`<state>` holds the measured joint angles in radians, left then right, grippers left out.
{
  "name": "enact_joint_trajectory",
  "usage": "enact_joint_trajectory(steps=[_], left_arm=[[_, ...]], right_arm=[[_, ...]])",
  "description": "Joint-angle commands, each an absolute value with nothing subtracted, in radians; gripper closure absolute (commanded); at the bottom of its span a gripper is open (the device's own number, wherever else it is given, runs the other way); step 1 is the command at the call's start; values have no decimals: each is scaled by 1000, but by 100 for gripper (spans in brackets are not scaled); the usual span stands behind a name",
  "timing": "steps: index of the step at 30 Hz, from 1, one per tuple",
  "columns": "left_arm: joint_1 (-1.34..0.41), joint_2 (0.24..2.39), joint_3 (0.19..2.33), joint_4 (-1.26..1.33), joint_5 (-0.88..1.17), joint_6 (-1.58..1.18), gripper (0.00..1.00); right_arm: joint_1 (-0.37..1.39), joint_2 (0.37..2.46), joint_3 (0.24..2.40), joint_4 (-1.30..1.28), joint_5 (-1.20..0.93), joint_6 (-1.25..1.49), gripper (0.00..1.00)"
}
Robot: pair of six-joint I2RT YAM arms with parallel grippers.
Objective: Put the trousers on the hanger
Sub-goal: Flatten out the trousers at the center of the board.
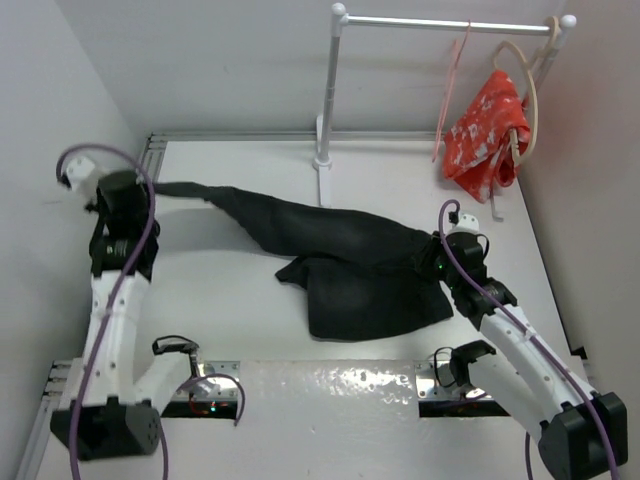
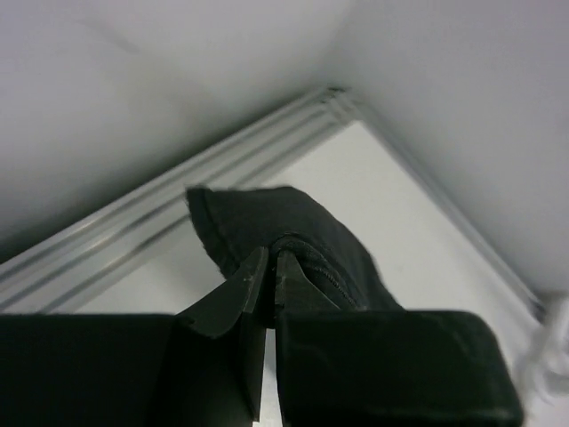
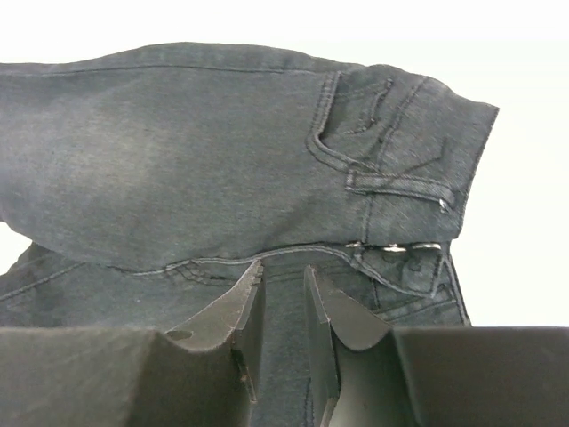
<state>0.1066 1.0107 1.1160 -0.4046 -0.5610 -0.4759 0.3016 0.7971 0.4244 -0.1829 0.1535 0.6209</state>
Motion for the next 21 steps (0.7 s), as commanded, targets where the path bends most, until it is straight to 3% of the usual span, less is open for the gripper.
enact_joint_trajectory(steps=[1, 4, 5, 7, 8, 11, 13, 14, 15, 18, 21], left_arm=[[114, 873, 883, -359, -828, -506, 100], [115, 891, 824, -406, -853, -564, 77], [115, 903, 819, -425, -870, -581, 43], [117, 931, 822, -456, -897, -601, 20], [117, 934, 833, -459, -914, -604, 9], [117, 942, 909, -439, -843, -572, 9], [115, 959, 960, -393, -755, -522, 16], [115, 965, 972, -371, -651, -503, 29], [114, 982, 985, -345, -612, -500, 33], [98, 1018, 993, -278, -436, -480, 52], [-91, 1096, 960, -224, -471, -521, 58]], right_arm=[[301, 793, 440, -179, 186, 621, 76], [302, 790, 443, -186, 172, 621, 75], [301, 787, 445, -192, 176, 620, 74], [301, 782, 445, -198, 204, 620, 70], [302, 784, 443, -195, 210, 620, 62], [301, 830, 445, -195, 209, 620, 58], [301, 857, 460, -199, 216, 618, 60], [301, 877, 462, -198, 219, 612, 67], [296, 884, 469, -198, 225, 611, 81], [272, 913, 494, -195, 251, 610, 100], [186, 992, 555, -163, 213, 633, 100]])
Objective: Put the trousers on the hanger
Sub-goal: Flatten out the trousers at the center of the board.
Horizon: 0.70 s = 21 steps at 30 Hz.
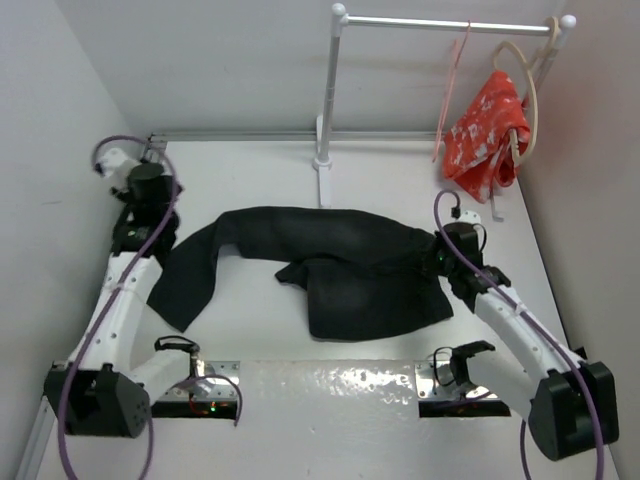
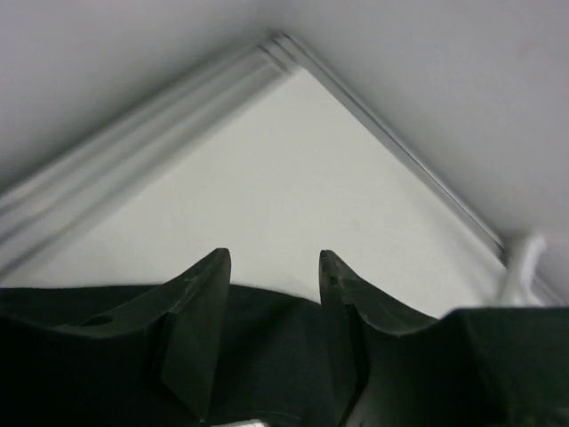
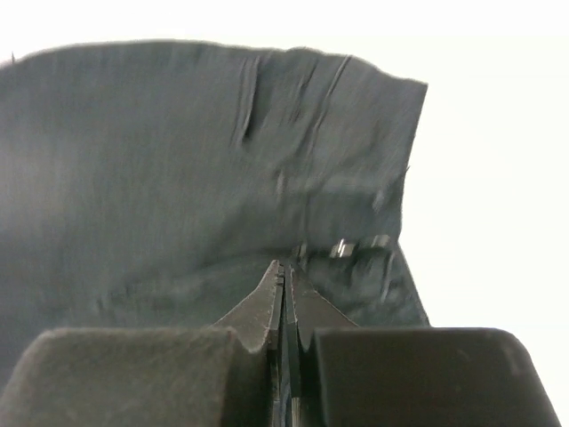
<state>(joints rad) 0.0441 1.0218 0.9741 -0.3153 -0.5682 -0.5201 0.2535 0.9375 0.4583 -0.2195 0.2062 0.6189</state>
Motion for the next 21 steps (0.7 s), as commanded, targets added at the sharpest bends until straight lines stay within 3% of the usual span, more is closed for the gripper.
enact_joint_trajectory(steps=[1, 6, 9, 10, 14, 16, 21], left_arm=[[-220, 1126, 959, -218, -544, -552, 58], [-464, 1270, 918, -114, -552, -630, 65], [-569, 1290, 875, -37, -549, -641, 68], [-599, 1295, 870, -26, -554, -641, 68], [-783, 1298, 868, -17, -586, -615, 66], [-840, 1293, 864, -20, -588, -600, 64], [-986, 1275, 764, -41, -516, -600, 55]], right_arm=[[161, 1021, 570, -141, 186, 646, 100], [37, 1192, 640, -42, 170, 657, 98], [-30, 1245, 660, -72, 207, 687, 76], [-47, 1259, 646, -58, 207, 724, 54], [-162, 1290, 549, 23, 105, 802, 26], [-178, 1327, 543, 58, 23, 819, 21], [-178, 1391, 532, 94, -78, 873, 20]])
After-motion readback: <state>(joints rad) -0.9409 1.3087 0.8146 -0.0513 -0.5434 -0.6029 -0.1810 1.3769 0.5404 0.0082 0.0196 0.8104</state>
